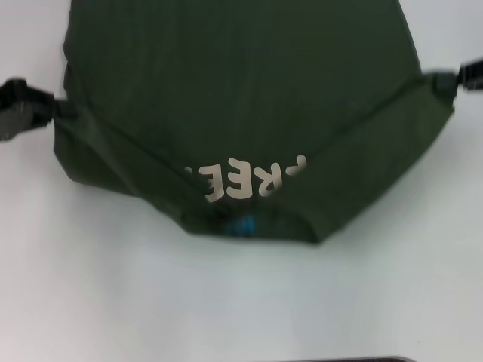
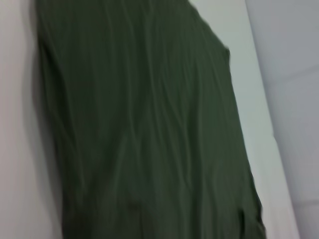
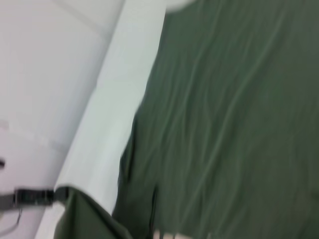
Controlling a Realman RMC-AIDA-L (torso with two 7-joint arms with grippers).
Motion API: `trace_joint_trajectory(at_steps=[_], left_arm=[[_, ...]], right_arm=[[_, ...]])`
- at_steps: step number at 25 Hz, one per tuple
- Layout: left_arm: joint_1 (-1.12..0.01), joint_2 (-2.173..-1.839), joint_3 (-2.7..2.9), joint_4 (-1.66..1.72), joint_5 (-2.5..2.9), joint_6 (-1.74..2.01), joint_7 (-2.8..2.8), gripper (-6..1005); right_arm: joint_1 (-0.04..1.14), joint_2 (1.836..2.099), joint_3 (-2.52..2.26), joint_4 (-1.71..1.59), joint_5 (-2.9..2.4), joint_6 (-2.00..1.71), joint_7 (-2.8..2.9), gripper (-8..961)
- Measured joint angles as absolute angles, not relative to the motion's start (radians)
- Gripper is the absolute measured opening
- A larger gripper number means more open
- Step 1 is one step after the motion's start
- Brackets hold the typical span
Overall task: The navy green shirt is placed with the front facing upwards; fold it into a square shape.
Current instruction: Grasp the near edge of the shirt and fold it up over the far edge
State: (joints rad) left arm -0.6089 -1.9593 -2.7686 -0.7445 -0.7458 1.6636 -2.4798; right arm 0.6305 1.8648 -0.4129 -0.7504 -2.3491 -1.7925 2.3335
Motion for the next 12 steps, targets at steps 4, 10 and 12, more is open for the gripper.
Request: trace_joint_trajectory(at_steps=[4,10,12], left_arm=[[-0.641,-1.967,-2.761,-0.744,-0.752,1.552,-2.486,72],[-0.704,-2.01,-2.698,-0.728,-0.755,1.346,-2.478,75],[-0.73,-2.023,-2.646,-0.715,-0.755,1.27,-2.48,76]], right_arm=[[0.625,1.867,-0.401,-0.748,-2.282,-1.699,2.334,17],[0.654,1.905,-0.414,-0.727,-2.237,-1.54,2.278,18],[0.673,1.915,-0.415,-0.711,-2.228,-1.495,2.256,18]])
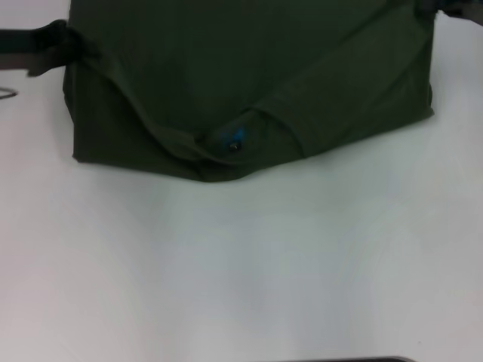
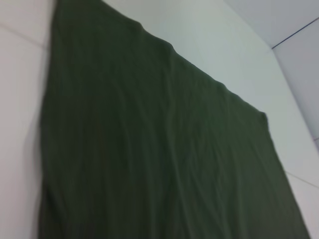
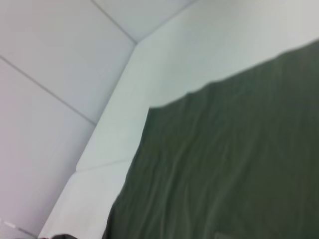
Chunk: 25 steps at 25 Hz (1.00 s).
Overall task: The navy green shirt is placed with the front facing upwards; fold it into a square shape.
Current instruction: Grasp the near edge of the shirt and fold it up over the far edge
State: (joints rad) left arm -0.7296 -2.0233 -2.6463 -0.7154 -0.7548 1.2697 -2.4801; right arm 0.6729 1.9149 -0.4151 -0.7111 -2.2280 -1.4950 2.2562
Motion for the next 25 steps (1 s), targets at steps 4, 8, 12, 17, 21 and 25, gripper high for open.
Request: trace_joint_trajectory(at_steps=[4,8,12,17,21,25], left_arm=[[-0.771,-2.04,-2.588,-0.706,-0.755,1.185,-2.483,78],[-0.812,-2.046,-2.535,-0.699,-0.755,1.114,-2.486,81],[-0.841,-2.046,-2.5,-0.694,-0.748,1.048,-2.487,83],[-0.854,-2.044,-2.468,-0.694,-0.746,0.987,-2.494,86],[-0.86,-2.045,-2.436,-0.696,-0.746,0.944,-2.488,88],[-0.871,-2.049,-2.382,-0.695,-0.752,0.887,-2.487,91]], right_arm=[[0.723,1.925,-0.448,-0.676,-2.225,-1.397,2.231,18],[0.76,1.937,-0.519,-0.672,-2.224,-1.29,2.228,18],[0.789,1.946,-0.569,-0.672,-2.225,-1.187,2.226,18],[0.821,1.953,-0.606,-0.672,-2.225,-1.094,2.206,18],[0.838,1.954,-0.652,-0.667,-2.225,-1.023,2.204,18],[0.849,1.961,-0.727,-0.657,-2.225,-0.93,2.201,18]])
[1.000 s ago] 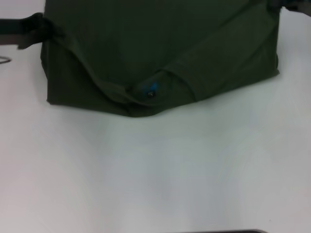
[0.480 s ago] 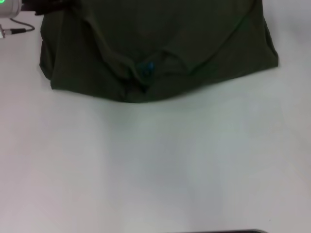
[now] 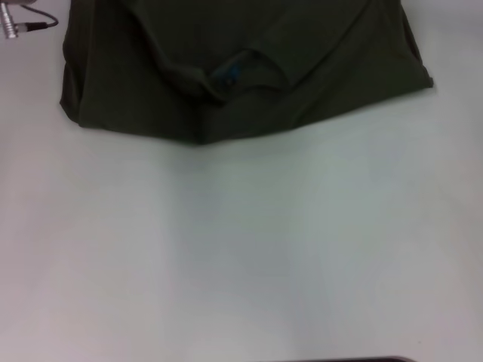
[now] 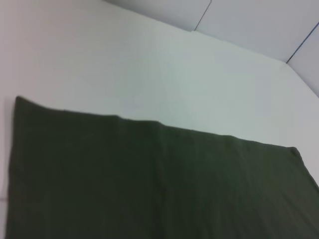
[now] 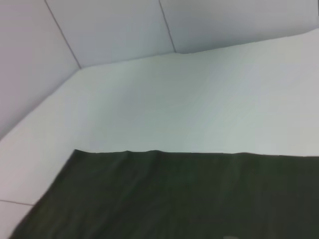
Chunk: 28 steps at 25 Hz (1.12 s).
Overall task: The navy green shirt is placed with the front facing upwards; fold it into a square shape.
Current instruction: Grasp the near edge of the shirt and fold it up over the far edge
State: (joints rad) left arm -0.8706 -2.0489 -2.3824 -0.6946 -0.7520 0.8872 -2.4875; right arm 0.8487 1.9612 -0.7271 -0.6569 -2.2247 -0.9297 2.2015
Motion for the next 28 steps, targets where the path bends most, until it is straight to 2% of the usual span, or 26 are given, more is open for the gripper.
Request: trace_joint_trajectory(at_steps=[13,28], left_arm=[[-0.892,-2.073,-2.297,-0.677,-0.745,0.764,-2.488,98],[-0.888,-2.08,-2.272,-0.666,-0.746,0.706,-2.486,107]], right_arm=[[0.883,2.004,-0.807,-0.582,-2.226,-0.744,2.11,19],[0.889,2.008,-0.812,-0.558,-2.23,-0.688,2.088,19]])
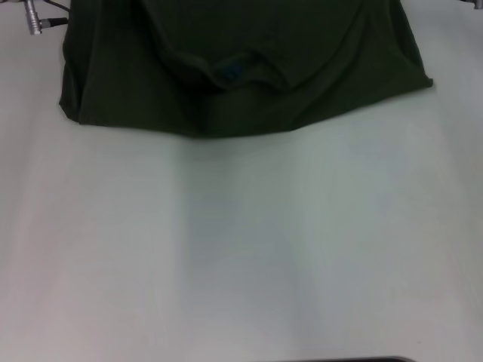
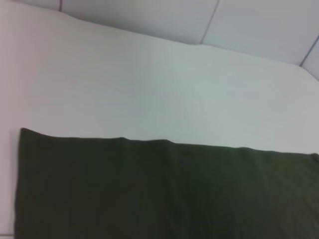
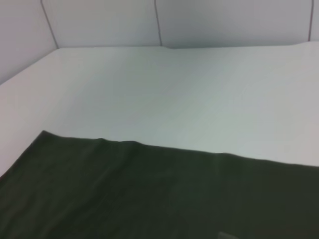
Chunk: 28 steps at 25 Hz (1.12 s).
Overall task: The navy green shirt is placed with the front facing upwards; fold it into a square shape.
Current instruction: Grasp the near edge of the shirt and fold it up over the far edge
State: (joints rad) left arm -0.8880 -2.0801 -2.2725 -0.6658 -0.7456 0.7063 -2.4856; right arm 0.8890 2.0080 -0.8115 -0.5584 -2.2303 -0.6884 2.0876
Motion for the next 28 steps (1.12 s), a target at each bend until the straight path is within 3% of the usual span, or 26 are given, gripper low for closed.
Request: trace_joint_trajectory(at_steps=[19,28], left_arm=[[-0.941,-2.064,-2.23,-0.62,-0.708,0.559,-2.498,118],[-0.925,-2.085,-2.18,-0.618,-0.693,0.518,-2.473,123]], right_arm=[[0.925,2.008,-0.816,-0.563,-2.23,-0.615,2.061,19],[0.918,2.018,-0.852,-0.544,-2.23,-0.57,2.058,20]])
